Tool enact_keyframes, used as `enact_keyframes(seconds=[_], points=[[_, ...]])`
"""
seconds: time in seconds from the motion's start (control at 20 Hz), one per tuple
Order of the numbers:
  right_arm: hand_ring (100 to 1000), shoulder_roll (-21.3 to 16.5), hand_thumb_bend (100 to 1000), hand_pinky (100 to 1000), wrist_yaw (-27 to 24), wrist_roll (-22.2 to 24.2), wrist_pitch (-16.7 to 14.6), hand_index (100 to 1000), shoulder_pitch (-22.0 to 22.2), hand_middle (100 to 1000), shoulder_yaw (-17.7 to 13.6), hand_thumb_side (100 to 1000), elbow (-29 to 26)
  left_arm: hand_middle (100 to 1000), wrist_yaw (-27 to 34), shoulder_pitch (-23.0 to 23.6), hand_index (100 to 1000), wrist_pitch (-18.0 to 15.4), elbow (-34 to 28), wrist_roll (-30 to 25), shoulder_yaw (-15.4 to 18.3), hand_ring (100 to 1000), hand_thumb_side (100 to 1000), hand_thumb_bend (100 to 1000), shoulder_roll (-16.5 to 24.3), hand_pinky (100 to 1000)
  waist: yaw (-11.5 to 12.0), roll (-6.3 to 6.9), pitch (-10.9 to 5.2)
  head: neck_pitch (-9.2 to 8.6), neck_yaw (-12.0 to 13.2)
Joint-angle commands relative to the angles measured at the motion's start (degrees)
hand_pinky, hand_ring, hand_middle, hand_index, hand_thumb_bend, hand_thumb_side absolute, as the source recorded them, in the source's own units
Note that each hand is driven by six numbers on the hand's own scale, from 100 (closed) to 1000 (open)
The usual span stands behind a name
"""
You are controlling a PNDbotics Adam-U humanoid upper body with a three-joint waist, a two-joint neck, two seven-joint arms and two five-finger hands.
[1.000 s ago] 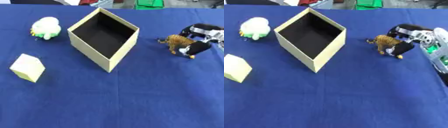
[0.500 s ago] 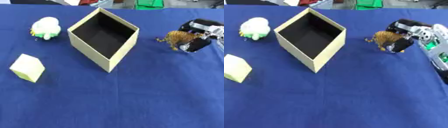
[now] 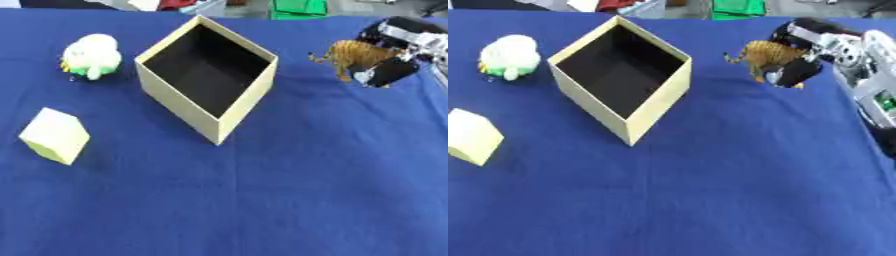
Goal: Pick up objects on the table and place them in the box.
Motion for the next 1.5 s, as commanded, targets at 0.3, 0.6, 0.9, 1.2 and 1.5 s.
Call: enact_keyframes(seconds=[0.3, 0.6, 0.9, 1.2, 1.5], points=[[816, 3.59, 100, 797, 4.84, 0.75, 0.45, 545, -9.24, 393, 0.7, 100, -1.53, 699, 0.21, -0.3, 787, -0.17, -0.9, -0.18, 0.14, 725, 1000, 311, 1.22, 765, 0.21, 0.32, -1.63, -0.08, -0.53], [813, 9.7, 100, 796, 9.34, 1.5, 0.31, 544, -15.09, 392, 2.01, 100, 0.34, 700, 0.49, -0.32, 787, -0.12, -0.9, -0.54, -0.15, 725, 1000, 310, 1.0, 766, 0.5, 0.66, -1.65, 0.26, -1.17], [814, 16.47, 100, 797, 12.73, 1.99, -0.75, 548, -18.64, 396, 3.19, 100, 2.94, 700, 0.87, -0.55, 787, -0.24, -0.9, -0.93, -0.46, 726, 1000, 309, 0.84, 766, 0.92, 1.17, -1.75, 0.87, -2.07], [815, 21.4, 100, 797, 15.0, 2.67, -1.68, 548, -20.49, 401, 4.37, 100, 5.67, 700, 1.16, -0.87, 786, -0.28, -0.9, -1.27, -0.61, 726, 1000, 309, 0.63, 766, 1.44, 1.24, -1.39, 0.8, -2.3], [818, 24.07, 100, 798, 16.17, 3.25, -1.98, 550, -20.71, 405, 5.14, 100, 8.84, 700, 1.37, -1.05, 786, -0.26, -0.9, -1.47, -0.61, 726, 1000, 309, 0.48, 766, 1.94, 1.13, -1.19, 0.34, -2.43]])
